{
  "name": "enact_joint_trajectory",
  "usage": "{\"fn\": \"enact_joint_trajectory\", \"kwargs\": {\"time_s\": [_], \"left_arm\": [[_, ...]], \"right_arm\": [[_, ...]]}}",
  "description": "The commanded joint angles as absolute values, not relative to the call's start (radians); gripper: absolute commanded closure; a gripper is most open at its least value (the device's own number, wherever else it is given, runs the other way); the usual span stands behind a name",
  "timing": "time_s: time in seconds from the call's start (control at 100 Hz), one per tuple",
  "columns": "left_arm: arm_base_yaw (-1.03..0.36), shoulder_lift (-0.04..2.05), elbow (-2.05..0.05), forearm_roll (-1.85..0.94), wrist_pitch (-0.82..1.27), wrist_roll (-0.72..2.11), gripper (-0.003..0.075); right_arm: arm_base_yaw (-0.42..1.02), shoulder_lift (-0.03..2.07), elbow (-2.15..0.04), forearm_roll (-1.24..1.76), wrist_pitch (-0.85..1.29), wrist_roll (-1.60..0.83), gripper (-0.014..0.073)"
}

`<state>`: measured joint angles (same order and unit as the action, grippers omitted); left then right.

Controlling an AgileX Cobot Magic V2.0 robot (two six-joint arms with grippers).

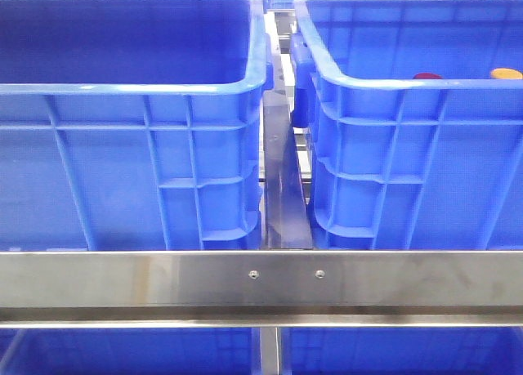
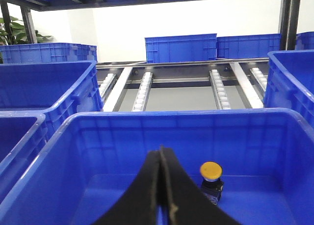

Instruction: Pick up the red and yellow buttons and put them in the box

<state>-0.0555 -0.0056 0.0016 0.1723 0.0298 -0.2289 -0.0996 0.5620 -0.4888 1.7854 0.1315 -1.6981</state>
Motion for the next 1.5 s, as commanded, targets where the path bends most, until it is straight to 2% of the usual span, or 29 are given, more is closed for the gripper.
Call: {"fn": "enact_joint_trajectory", "kwargs": {"time_s": [0.0, 0.3, 0.48, 0.62, 0.86, 1.05, 1.21, 1.35, 1.49], "left_arm": [[-0.054, -0.039, 0.043, 0.166, -0.054, -0.239, 0.0739], [-0.054, -0.039, 0.043, 0.166, -0.054, -0.239, 0.0739], [-0.054, -0.039, 0.043, 0.166, -0.054, -0.239, 0.0739], [-0.054, -0.039, 0.043, 0.166, -0.054, -0.239, 0.0739], [-0.054, -0.039, 0.043, 0.166, -0.054, -0.239, 0.0739], [-0.054, -0.039, 0.043, 0.166, -0.054, -0.239, 0.0739], [-0.054, -0.039, 0.043, 0.166, -0.054, -0.239, 0.0739], [-0.054, -0.039, 0.043, 0.166, -0.054, -0.239, 0.0739], [-0.054, -0.039, 0.043, 0.166, -0.054, -0.239, 0.0739]], "right_arm": [[-0.107, 0.561, -0.516, 1.795, 0.161, -1.708, 0.0661], [-0.107, 0.561, -0.516, 1.885, 0.173, -1.708, 0.0661], [-0.107, 0.561, -0.517, 1.797, 0.173, -1.661, 0.0661], [-0.107, 0.561, -0.526, 1.48, 0.168, -1.346, 0.0661], [-0.107, 0.546, -0.54, 0.706, 0.16, -0.599, 0.0661], [-0.095, 0.478, -0.514, 0.255, 0.131, -0.18, 0.0661], [-0.078, 0.39, -0.414, 0.086, 0.016, -0.019, 0.0661], [-0.074, 0.305, -0.293, 0.077, -0.095, 0.007, 0.0661], [-0.074, 0.214, -0.195, 0.066, -0.114, 0.014, 0.0661]]}}
